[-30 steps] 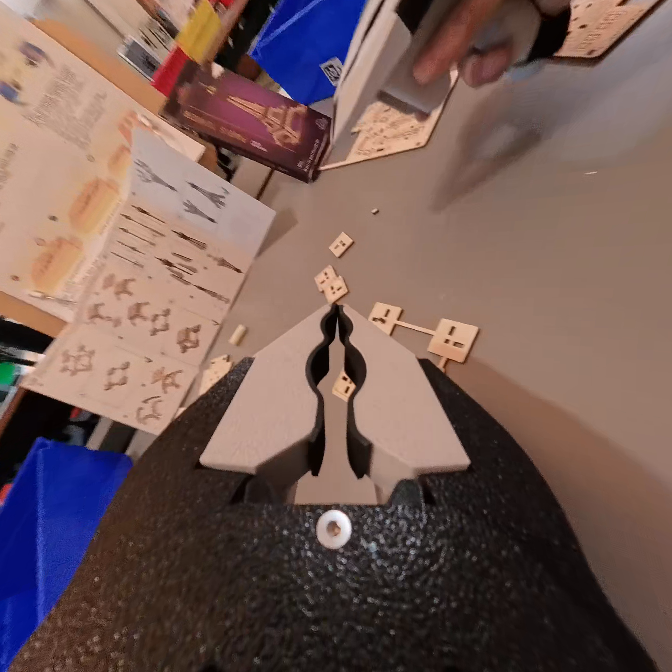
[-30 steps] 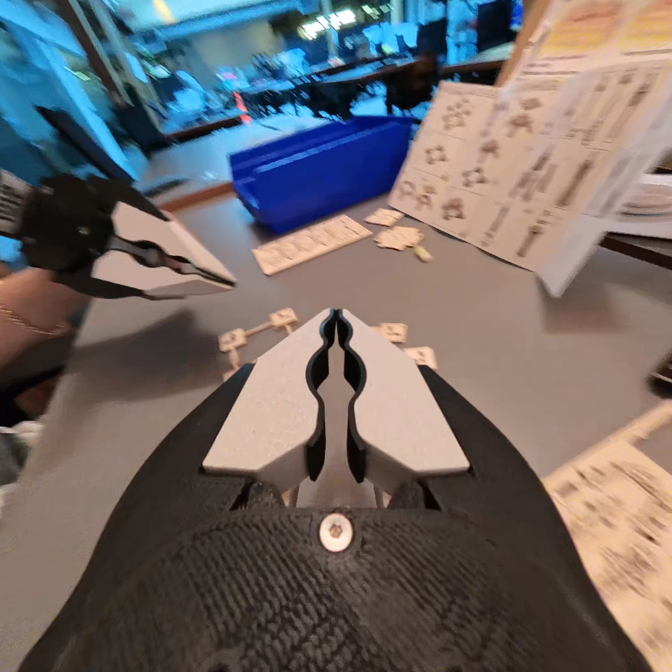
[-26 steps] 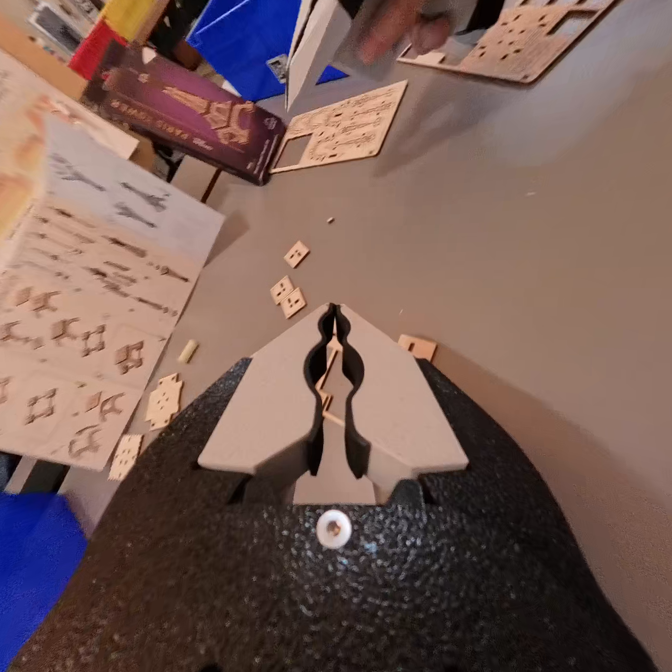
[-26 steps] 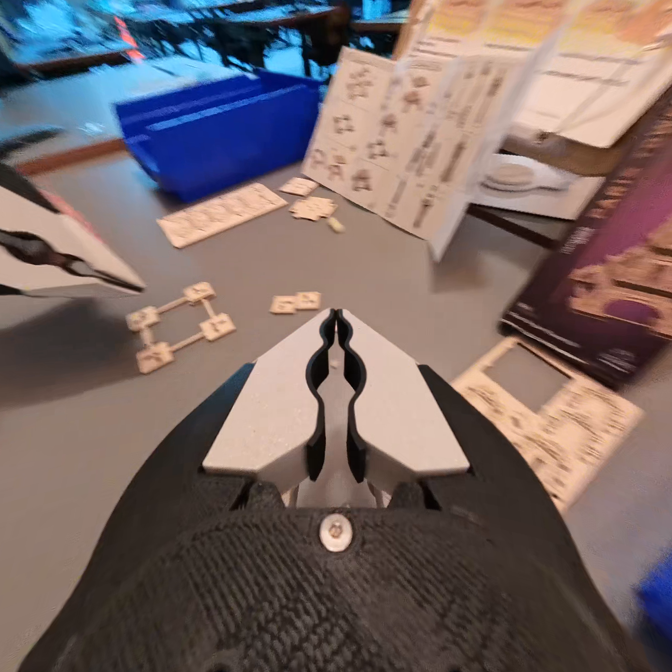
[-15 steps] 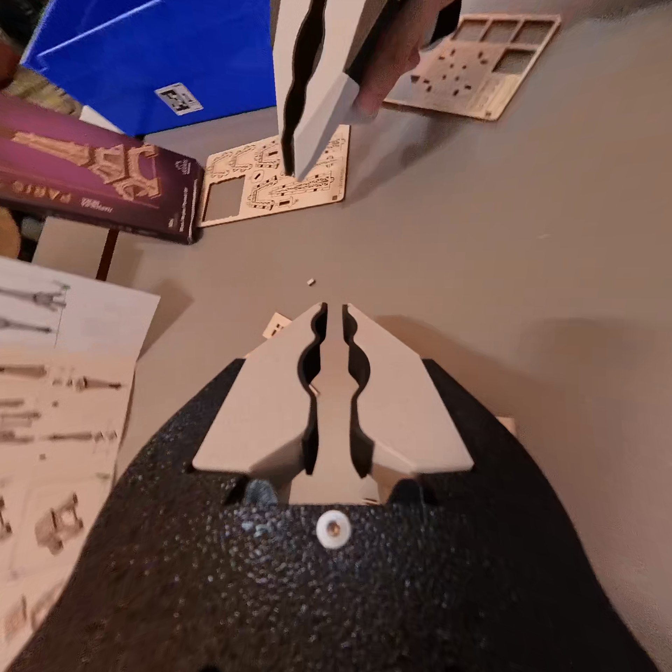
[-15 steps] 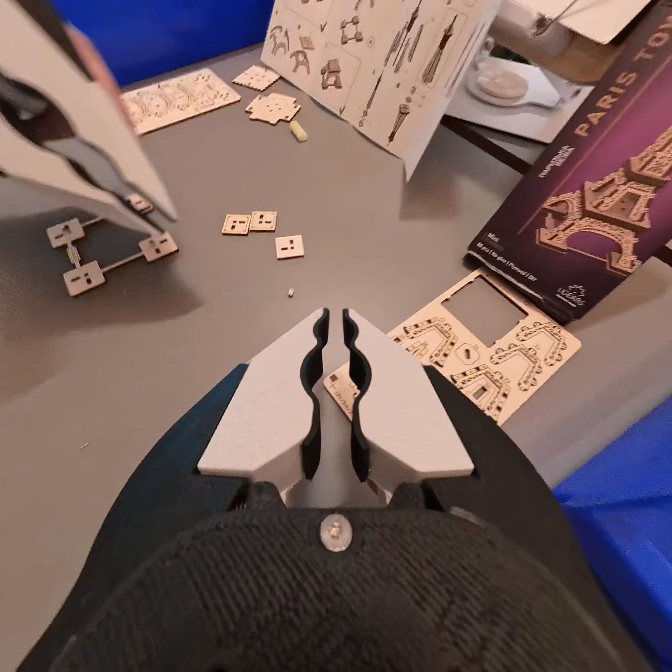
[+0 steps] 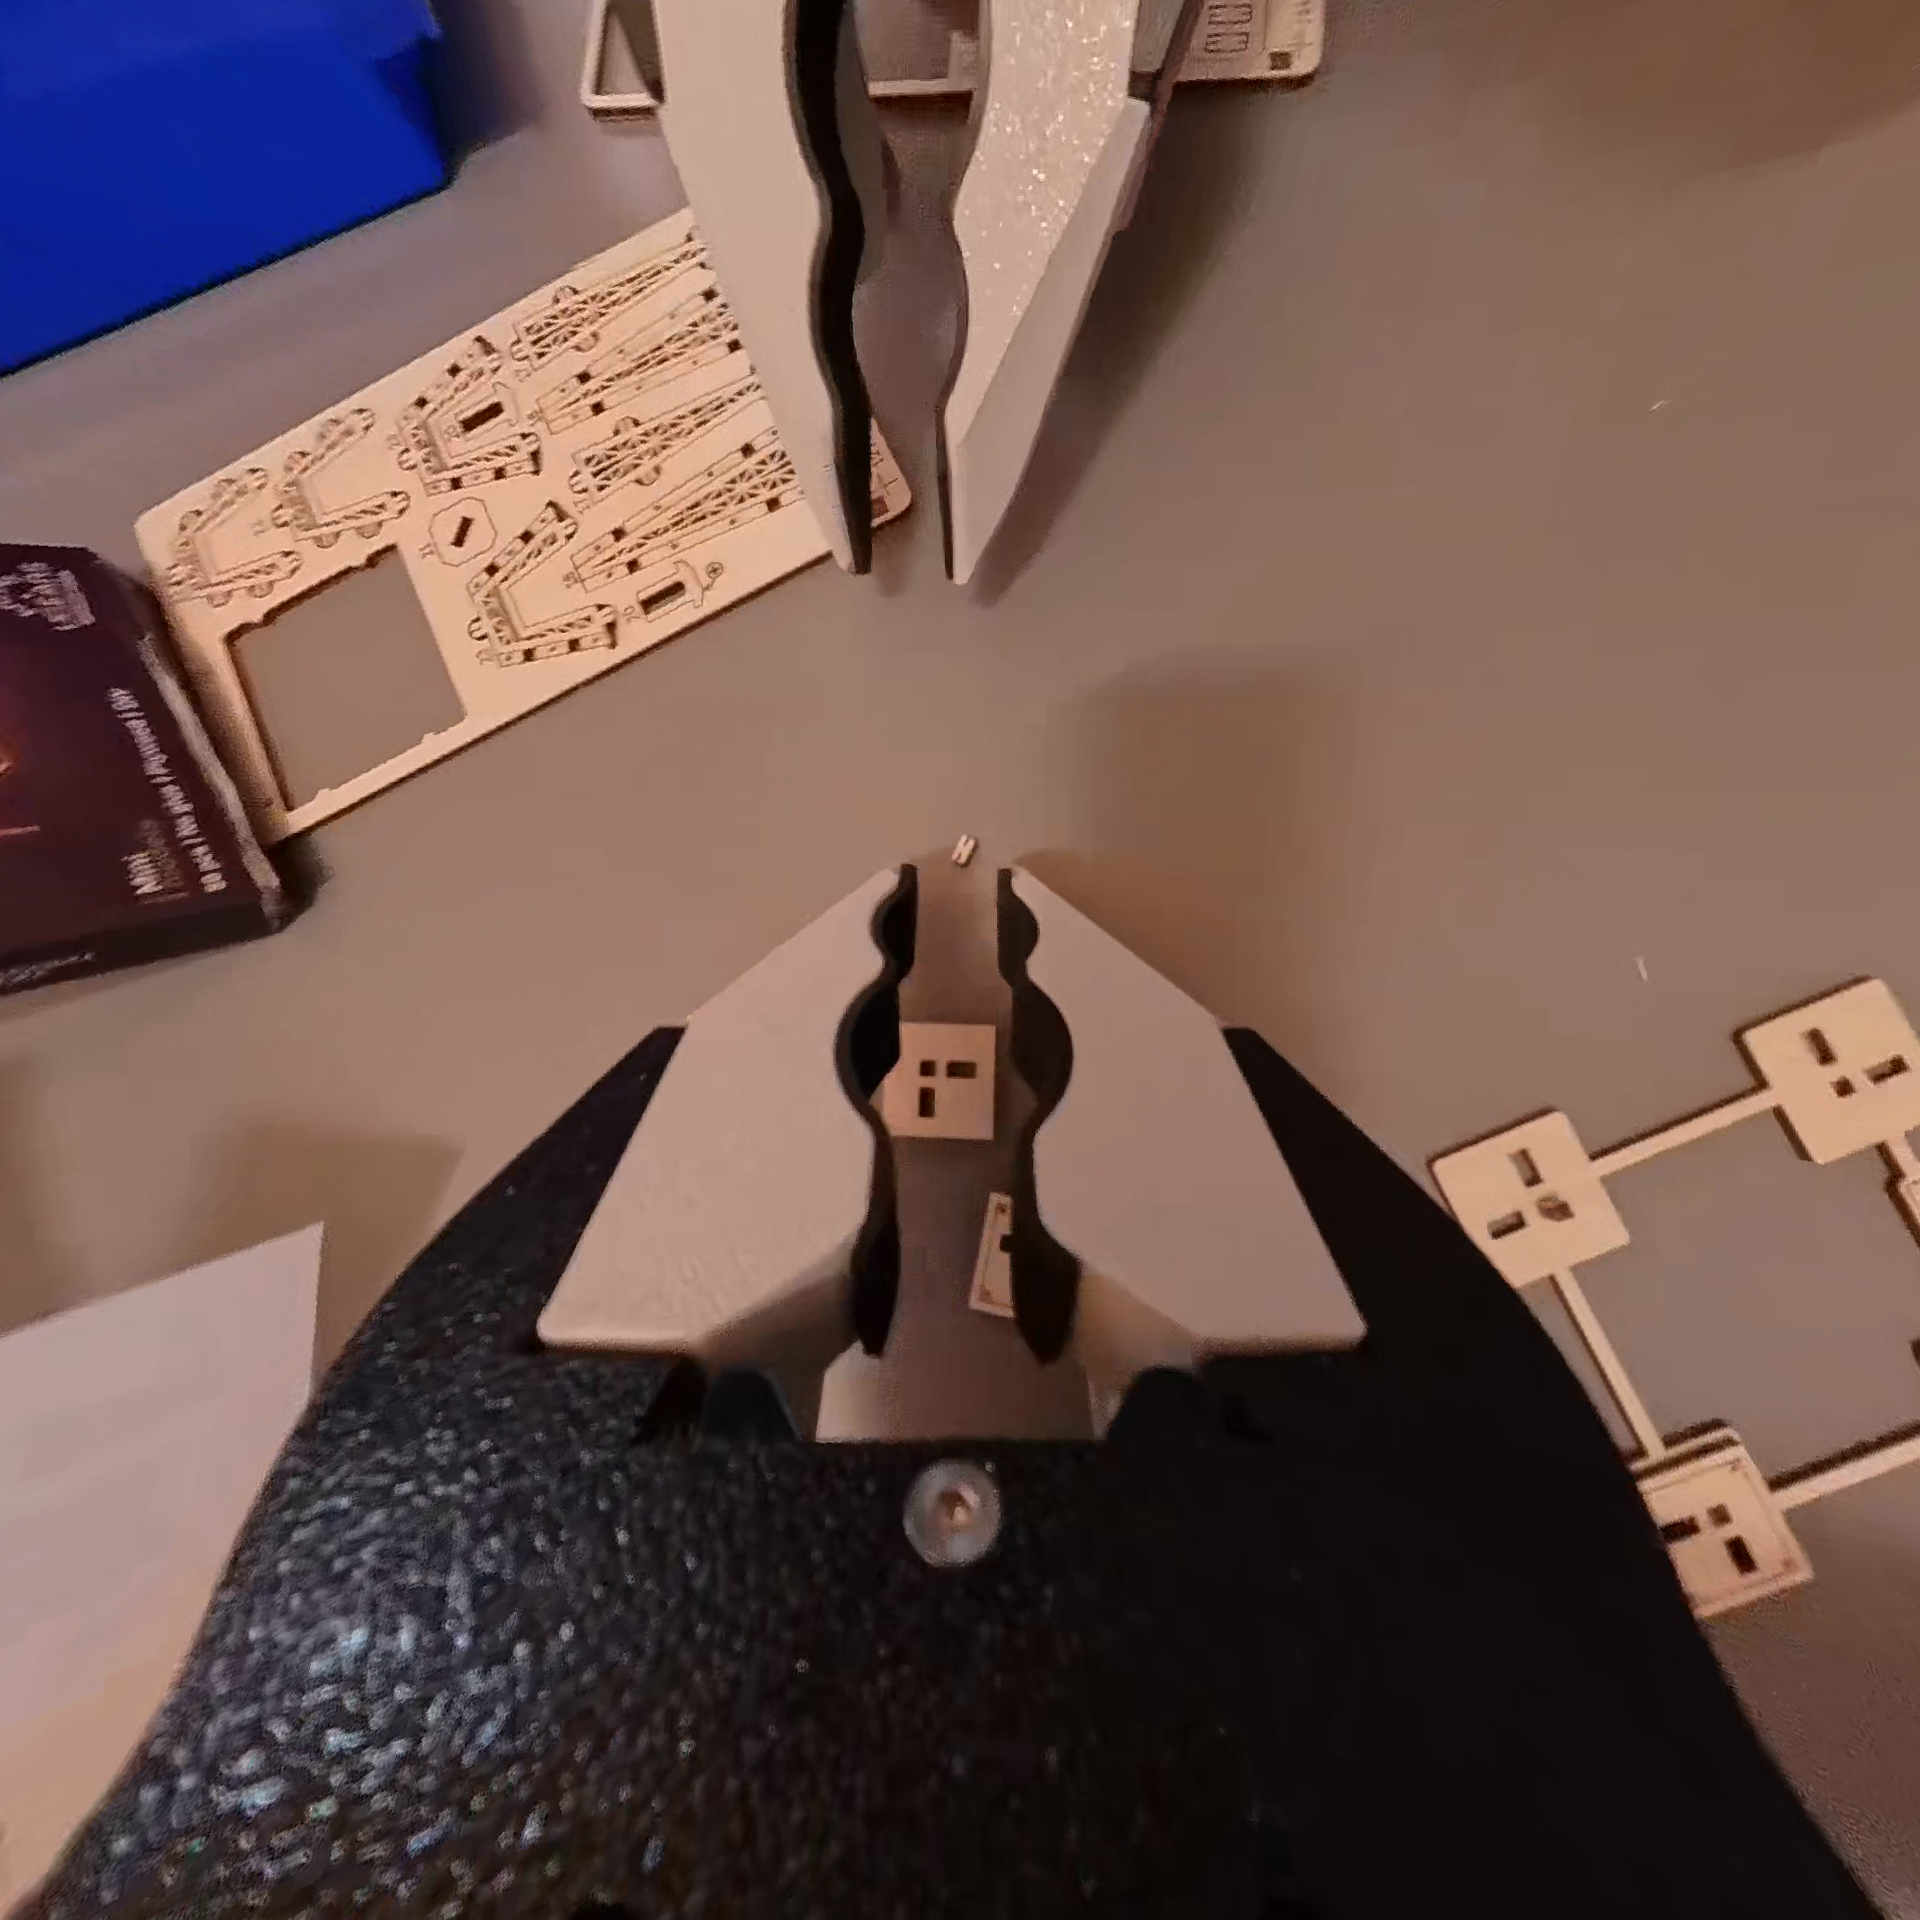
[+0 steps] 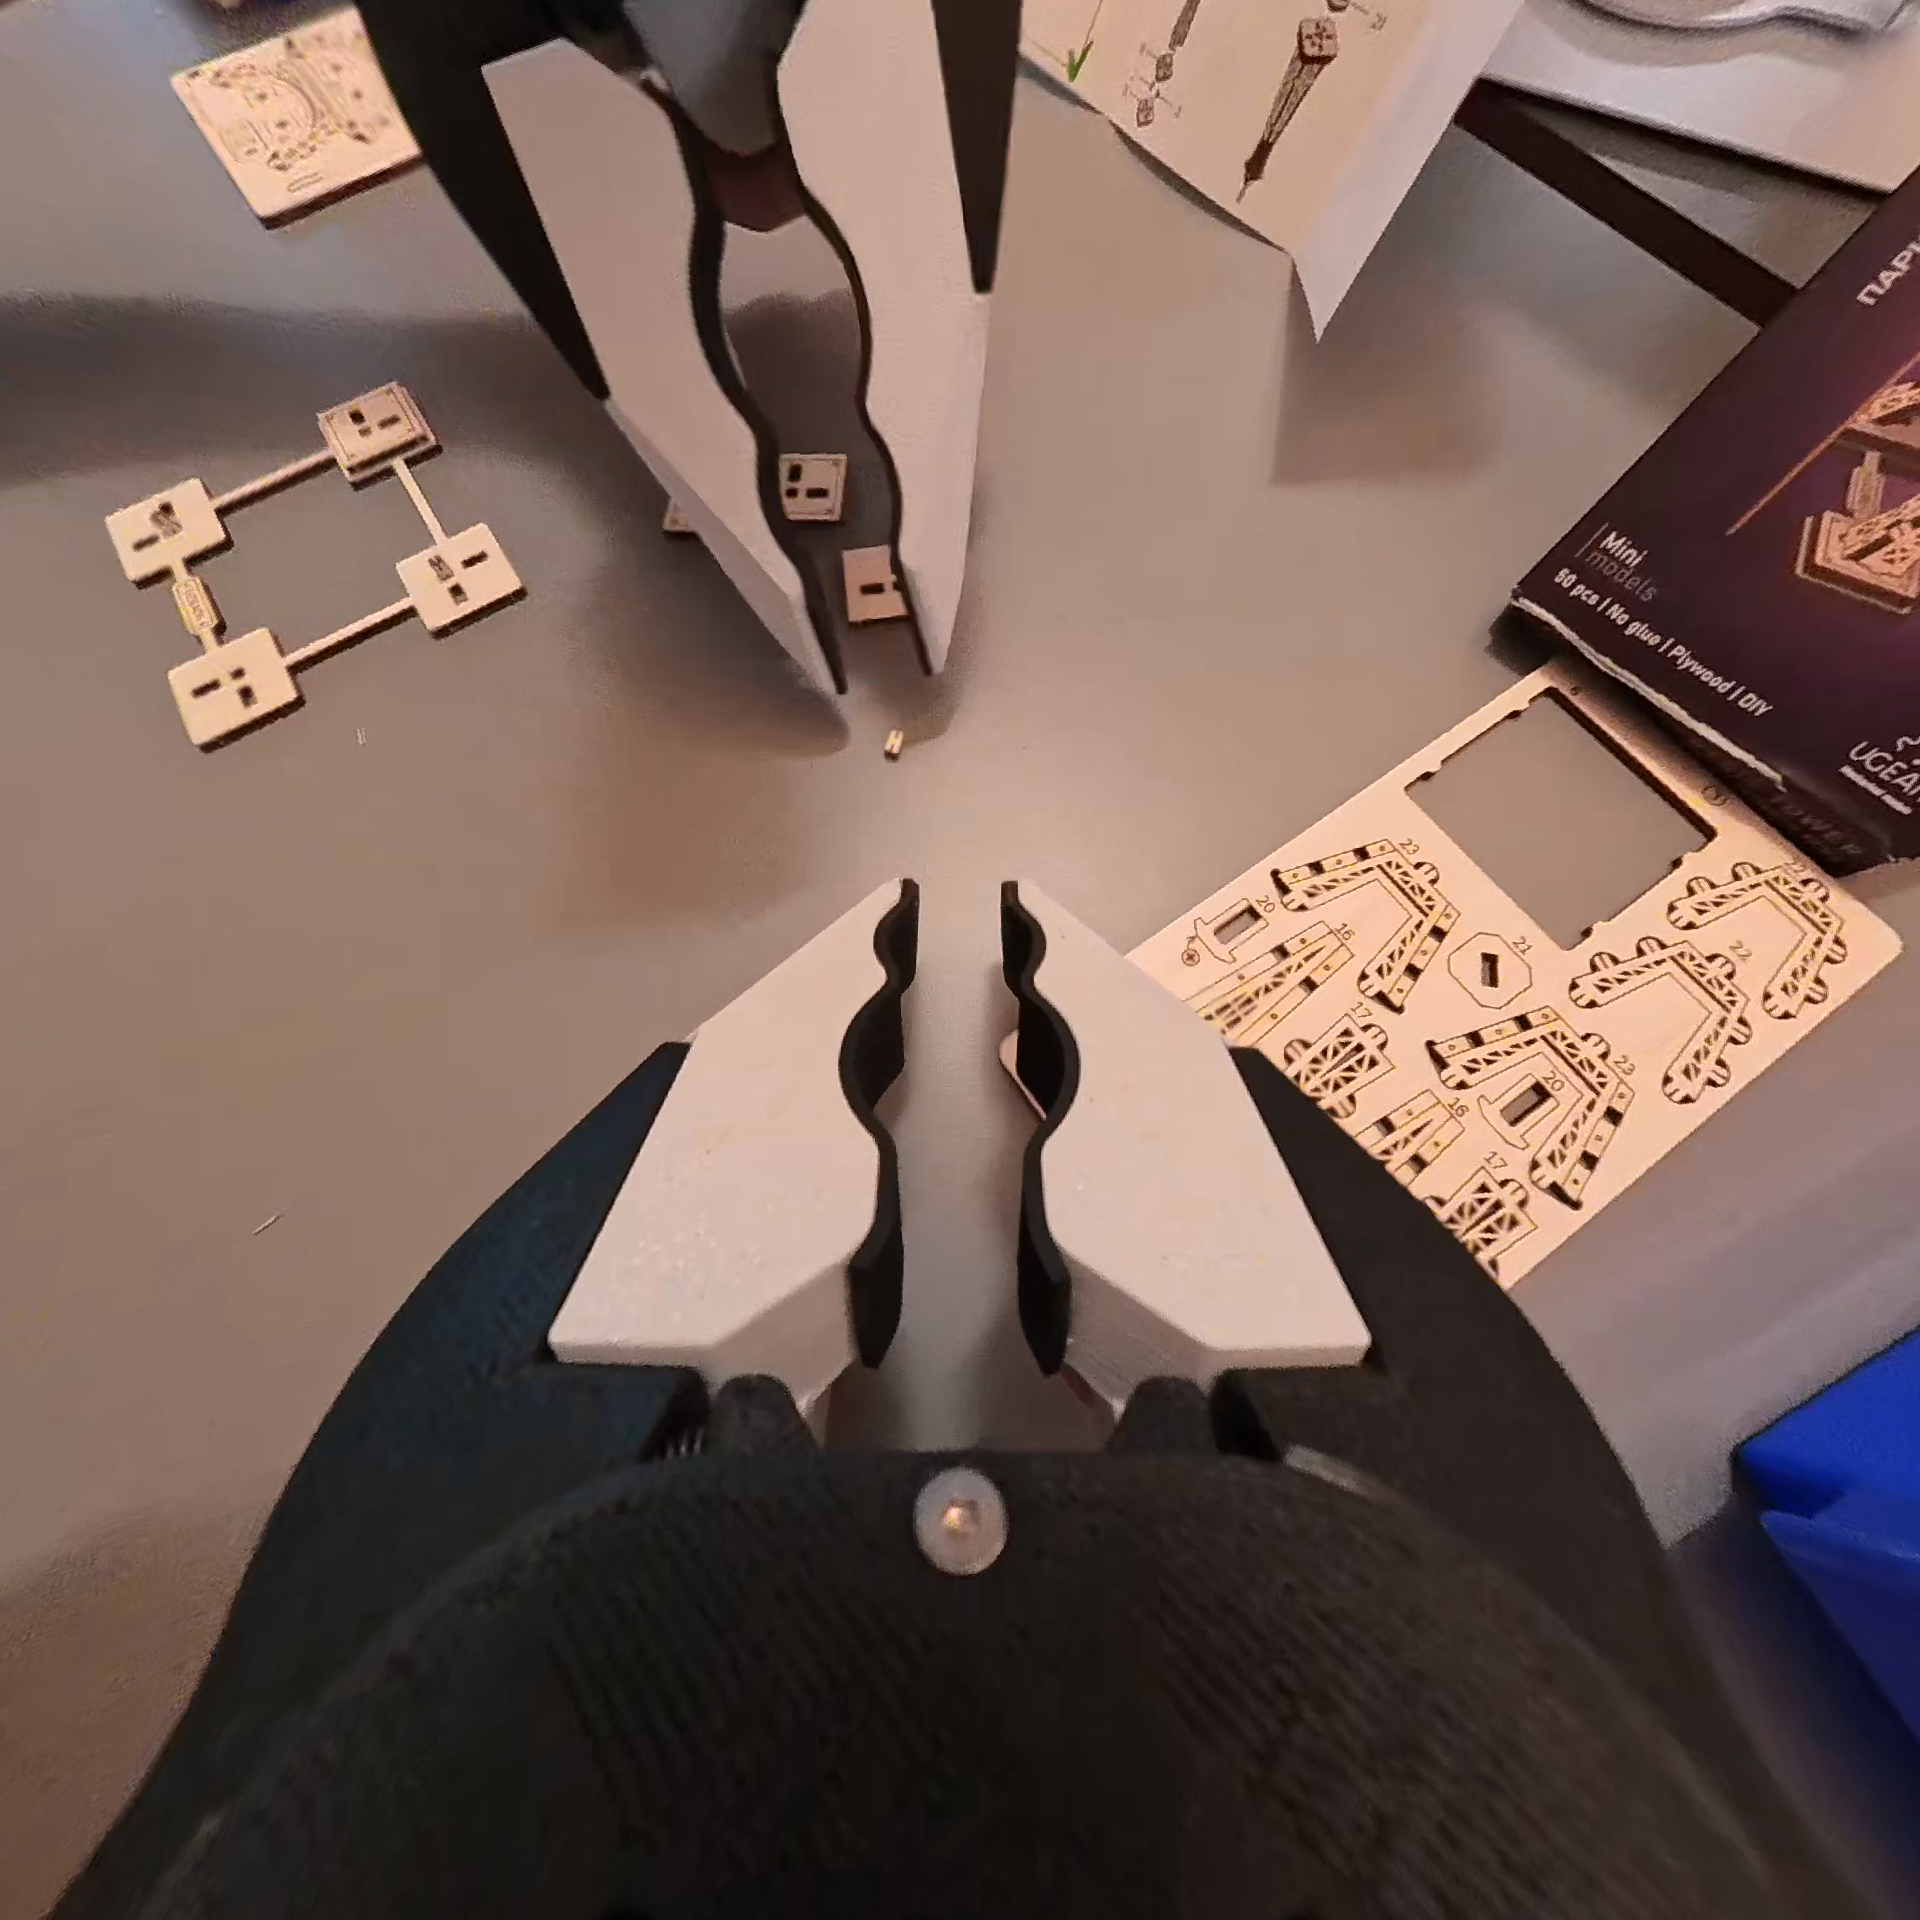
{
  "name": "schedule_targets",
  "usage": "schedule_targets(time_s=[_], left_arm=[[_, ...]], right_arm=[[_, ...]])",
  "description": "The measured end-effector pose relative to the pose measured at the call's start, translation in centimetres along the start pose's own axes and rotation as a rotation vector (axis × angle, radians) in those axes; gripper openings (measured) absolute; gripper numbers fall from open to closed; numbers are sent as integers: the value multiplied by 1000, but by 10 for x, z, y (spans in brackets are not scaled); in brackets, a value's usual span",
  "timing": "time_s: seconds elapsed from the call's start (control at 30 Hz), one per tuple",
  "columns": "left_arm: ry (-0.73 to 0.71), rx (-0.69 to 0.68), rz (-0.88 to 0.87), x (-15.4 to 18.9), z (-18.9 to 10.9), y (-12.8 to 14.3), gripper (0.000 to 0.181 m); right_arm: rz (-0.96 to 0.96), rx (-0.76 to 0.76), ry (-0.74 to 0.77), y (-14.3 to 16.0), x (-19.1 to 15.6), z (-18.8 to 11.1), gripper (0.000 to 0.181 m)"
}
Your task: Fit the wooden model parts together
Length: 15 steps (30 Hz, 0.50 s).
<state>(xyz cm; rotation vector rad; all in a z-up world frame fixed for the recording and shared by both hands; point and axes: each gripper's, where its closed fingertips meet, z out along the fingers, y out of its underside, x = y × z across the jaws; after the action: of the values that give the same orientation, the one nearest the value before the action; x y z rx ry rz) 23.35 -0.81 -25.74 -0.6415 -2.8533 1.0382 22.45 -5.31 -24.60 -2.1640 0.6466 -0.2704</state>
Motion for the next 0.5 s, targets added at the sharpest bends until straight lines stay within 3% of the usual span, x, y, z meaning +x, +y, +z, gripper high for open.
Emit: schedule_targets(time_s=[0.5], left_arm=[[126, -16, 57, 3, 13, 1, 1]], right_arm=[[65, 9, -39, 6, 3, 4, 14]])
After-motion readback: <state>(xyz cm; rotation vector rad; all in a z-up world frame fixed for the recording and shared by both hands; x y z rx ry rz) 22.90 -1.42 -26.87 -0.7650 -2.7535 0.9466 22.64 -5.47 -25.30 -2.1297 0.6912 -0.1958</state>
